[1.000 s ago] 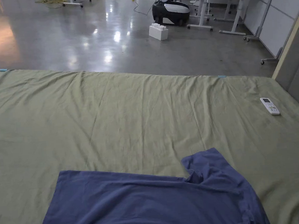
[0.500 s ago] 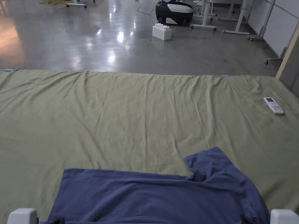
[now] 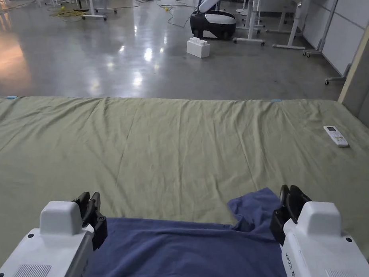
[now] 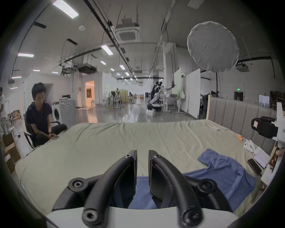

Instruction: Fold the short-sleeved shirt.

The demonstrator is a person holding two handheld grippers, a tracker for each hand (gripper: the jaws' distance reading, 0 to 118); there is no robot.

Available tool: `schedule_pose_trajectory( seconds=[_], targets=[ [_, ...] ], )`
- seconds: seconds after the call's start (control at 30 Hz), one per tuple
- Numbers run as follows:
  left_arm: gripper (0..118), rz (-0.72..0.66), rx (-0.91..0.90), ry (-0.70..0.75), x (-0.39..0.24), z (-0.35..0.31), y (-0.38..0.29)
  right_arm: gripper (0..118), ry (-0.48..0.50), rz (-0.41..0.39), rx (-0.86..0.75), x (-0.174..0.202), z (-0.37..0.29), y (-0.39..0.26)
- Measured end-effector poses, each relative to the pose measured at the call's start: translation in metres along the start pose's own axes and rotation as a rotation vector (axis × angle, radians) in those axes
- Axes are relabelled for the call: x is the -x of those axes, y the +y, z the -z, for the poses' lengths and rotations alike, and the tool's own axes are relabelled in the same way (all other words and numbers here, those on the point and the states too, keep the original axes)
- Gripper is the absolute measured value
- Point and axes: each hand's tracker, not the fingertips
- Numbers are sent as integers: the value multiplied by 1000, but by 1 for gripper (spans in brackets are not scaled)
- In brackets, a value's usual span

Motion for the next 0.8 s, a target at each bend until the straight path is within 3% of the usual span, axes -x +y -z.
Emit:
schedule_pose_trajectory(
  seconds=[0.1,0.33,0.8],
  targets=[
    [1,4,-21,13,-4,-4,3,1,-10,3,-8,3,2,2],
    [0,3,41,30,10,2,-5,1,6,-22,12,8,8,-3],
    [1,-135,557,-69,115,166,-52,1,12,-65,151,6,39,-34]
  ],
)
